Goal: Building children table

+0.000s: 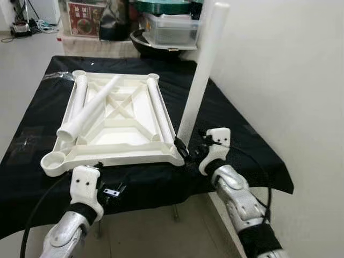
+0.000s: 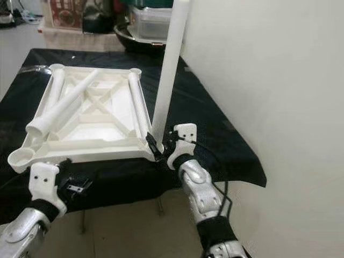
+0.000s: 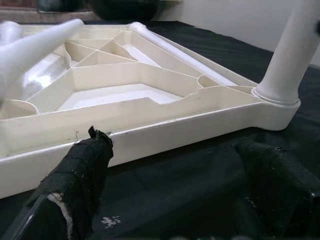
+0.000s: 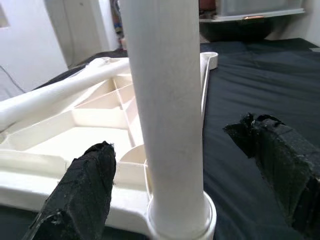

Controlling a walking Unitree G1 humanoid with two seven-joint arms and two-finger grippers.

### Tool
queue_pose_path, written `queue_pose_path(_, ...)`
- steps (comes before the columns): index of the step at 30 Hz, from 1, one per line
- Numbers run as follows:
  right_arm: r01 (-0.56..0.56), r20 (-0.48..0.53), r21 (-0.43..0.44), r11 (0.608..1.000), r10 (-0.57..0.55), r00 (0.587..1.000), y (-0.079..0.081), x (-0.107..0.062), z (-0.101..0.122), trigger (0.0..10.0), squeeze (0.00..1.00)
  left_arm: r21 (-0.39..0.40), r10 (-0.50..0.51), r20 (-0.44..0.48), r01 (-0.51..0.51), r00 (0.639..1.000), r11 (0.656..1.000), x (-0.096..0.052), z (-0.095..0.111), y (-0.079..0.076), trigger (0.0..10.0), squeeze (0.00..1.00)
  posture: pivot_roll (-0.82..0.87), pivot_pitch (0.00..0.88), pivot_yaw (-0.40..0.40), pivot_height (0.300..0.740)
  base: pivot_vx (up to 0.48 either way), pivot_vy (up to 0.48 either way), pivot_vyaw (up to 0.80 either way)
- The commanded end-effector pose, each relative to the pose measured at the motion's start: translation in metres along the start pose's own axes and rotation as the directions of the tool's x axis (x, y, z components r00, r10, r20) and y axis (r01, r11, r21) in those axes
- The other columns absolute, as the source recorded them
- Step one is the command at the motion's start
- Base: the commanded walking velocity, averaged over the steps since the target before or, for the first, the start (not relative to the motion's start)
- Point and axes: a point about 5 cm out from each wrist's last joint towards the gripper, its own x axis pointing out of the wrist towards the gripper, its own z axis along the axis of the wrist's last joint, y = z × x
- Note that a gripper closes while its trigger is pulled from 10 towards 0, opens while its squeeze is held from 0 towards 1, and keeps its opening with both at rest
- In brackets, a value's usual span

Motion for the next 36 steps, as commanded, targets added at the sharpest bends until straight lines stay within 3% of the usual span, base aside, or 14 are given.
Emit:
queue_pose_path(1, -0.031, -0.02, 0.022, 0.999, 0.031, 0.999, 0.001, -0.005, -0.002, 10.0, 0.99, 0.032, 0.02, 0.006, -0.021, 1.0, 0.999, -0.002, 0.003, 0.002, 10.0, 0.0, 0.12, 0.0, -0.11, 0.74, 0.0, 0.0, 0.0)
queue_pose_path(3, -0.031, -0.02, 0.022, 0.999, 0.031, 0.999, 0.001, -0.005, -0.002, 10.0, 0.99, 0.032, 0.02, 0.006, -0.021, 1.0, 0.999, -0.002, 0.003, 0.002, 10.0, 0.0, 0.12, 0.0, -0.11, 0.74, 0.0, 0.0, 0.0)
queue_pose_path(4, -0.04, -0.047, 0.044, 0.998, 0.042, 0.998, 0.0, -0.009, -0.005, 7.5, 0.0, 0.043, 0.047, 0.021, -0.048, 0.999, 0.998, -0.003, 0.008, 0.002, 10.0, 0.0, 0.11, 0.0, -0.106, 0.74, 0.0, 0.0, 0.0)
queue_pose_path(5, -0.033, -0.077, 0.027, 0.999, 0.035, 0.996, -0.002, -0.012, -0.009, 10.0, 0.0, 0.053, 0.084, 0.038, -0.086, 0.996, 0.995, -0.006, 0.013, 0.002, 10.0, 0.0, 0.13, 0.0, -0.106, 0.74, 0.0, 0.0, 0.0)
queue_pose_path(12, 0.002, -0.142, -0.012, 1.0, -0.004, 0.99, -0.002, -0.016, -0.019, 10.0, 0.0, 0.062, 0.17, 0.05, -0.173, 0.984, 0.983, -0.013, 0.018, 0.0, 10.0, 0.0, 0.13, 0.0, -0.107, 0.74, 0.0, 0.0, 0.0)
queue_pose_path(14, -0.078, -0.121, -0.097, 0.992, 0.066, 0.99, 0.008, -0.019, -0.016, 10.0, 0.0, 0.093, 0.19, 0.015, -0.19, 0.982, 0.977, -0.014, 0.006, 0.001, 10.0, 0.0, 0.13, 0.0, -0.109, 0.74, 0.0, 0.0, 0.4)
queue_pose_path(20, -0.145, -0.098, -0.142, 0.979, 0.132, 0.986, 0.02, -0.014, -0.008, 10.0, 0.0, 0.072, 0.208, -0.016, -0.207, 0.978, 0.976, -0.012, -0.002, 0.003, 10.0, 0.0, 0.13, 0.0, -0.108, 0.74, 0.0, 0.0, 0.8)
queue_pose_path(26, -0.132, -0.105, -0.132, 0.982, 0.118, 0.987, 0.021, -0.012, -0.007, 10.0, 0.0, 0.057, 0.225, -0.014, -0.224, 0.974, 0.973, -0.013, 0.001, 0.004, 10.0, 0.0, 0.14, 0.0, -0.116, 0.74, 0.0, 0.136, 0.8)
queue_pose_path(36, -0.068, -0.096, -0.079, 0.995, 0.06, 0.994, 0.019, -0.002, -0.004, 10.0, 0.0, 0.08, 0.257, 0.019, -0.258, 0.966, 0.963, -0.011, 0.009, 0.006, 10.0, 0.0, 0.14, 0.0, -0.117, 0.74, 0.0, 0.432, 0.0)
